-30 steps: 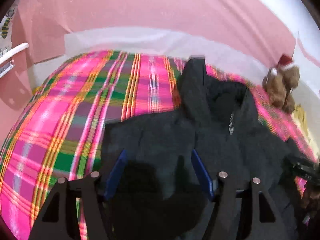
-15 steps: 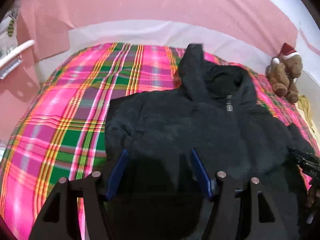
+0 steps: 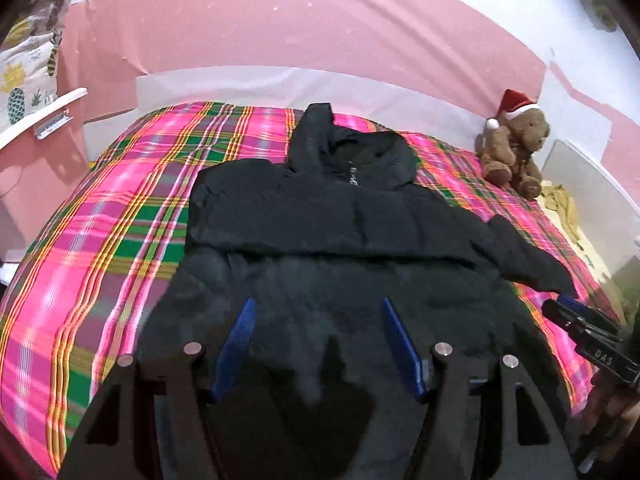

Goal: Fold large clothes

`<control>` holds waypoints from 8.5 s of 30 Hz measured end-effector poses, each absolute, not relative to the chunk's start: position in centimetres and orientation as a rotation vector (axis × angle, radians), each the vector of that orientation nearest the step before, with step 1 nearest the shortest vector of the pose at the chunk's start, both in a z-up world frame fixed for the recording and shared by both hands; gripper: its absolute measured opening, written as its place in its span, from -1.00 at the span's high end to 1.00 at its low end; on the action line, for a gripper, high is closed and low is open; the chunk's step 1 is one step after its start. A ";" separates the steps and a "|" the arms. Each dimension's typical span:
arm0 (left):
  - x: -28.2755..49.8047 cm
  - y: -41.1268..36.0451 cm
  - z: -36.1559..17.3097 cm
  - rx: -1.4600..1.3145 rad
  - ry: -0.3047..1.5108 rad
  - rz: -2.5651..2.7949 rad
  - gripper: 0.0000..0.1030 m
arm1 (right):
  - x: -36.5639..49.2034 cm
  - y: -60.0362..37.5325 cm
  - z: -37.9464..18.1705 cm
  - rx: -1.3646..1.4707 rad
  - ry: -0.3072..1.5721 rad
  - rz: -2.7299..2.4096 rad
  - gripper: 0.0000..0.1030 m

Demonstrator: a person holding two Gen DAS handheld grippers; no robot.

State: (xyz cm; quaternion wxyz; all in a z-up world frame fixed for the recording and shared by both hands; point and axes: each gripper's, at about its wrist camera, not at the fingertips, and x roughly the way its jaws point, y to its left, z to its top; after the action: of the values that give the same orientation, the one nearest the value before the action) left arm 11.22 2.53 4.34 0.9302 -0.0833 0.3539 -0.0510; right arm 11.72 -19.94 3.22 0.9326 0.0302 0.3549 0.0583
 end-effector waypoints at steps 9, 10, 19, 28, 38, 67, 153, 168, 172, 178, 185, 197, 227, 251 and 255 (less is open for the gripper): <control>6.4 0.7 4.0 -0.214 0.728 -0.117 -0.30 | 6.2 -20.4 3.5 0.100 0.708 0.151 -0.14; 6.2 0.5 3.9 -0.215 0.733 -0.119 -0.30 | 5.8 -20.6 3.4 0.100 0.703 0.149 -0.15; 5.5 -1.6 3.8 -0.161 0.711 -0.131 -0.30 | 4.4 -21.9 3.1 0.104 0.703 0.121 -0.15; 8.3 -3.1 3.5 -0.152 0.758 -0.175 -0.30 | 6.5 -25.0 2.3 0.149 0.741 0.072 -0.15; 13.7 -5.0 4.3 -0.082 0.739 -0.221 -0.30 | 11.5 -31.6 1.3 0.248 0.776 -0.033 -0.15; 29.8 -5.6 -1.7 -0.023 0.812 -0.152 -0.30 | 22.9 -52.7 -6.3 0.666 0.781 -0.358 0.50; 31.6 0.6 2.6 -0.132 0.745 -0.164 -0.25 | 31.7 -28.0 1.4 0.144 0.718 0.115 -0.07; 37.7 -0.3 -4.9 -0.087 0.825 -0.093 -0.18 | 39.7 -28.9 -5.5 0.050 0.909 0.045 0.30; 37.4 0.3 -3.2 -0.102 0.828 -0.104 -0.15 | 39.2 -29.2 -3.4 0.057 0.886 0.030 0.30; 32.5 1.3 1.3 -0.149 0.716 -0.179 -0.13 | 33.4 -30.3 1.3 0.125 0.756 0.067 0.30; 33.4 1.5 -3.9 -0.142 0.828 -0.170 -0.18 | 32.8 -29.1 -4.3 0.126 0.889 0.082 0.30; 29.1 0.7 0.2 -0.093 0.736 -0.188 -0.09 | 29.5 -28.4 -0.9 0.135 0.798 0.105 0.29; 15.3 1.5 5.5 -0.138 0.710 -0.171 -0.13 | 16.7 -20.6 6.4 0.084 0.650 0.087 0.26; 11.0 2.0 6.7 -0.127 0.713 -0.148 -0.29 | 12.5 -15.4 7.4 0.093 0.639 0.256 0.18; 12.5 1.8 7.3 -0.105 0.706 -0.167 -0.29 | 14.3 -14.9 7.9 0.059 0.654 0.261 0.18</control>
State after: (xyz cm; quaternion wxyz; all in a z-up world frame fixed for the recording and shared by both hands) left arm 12.51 1.82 7.30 0.9335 -0.0514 0.3453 -0.0816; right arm 14.31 -14.93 7.91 0.9382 0.0290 0.3202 0.1277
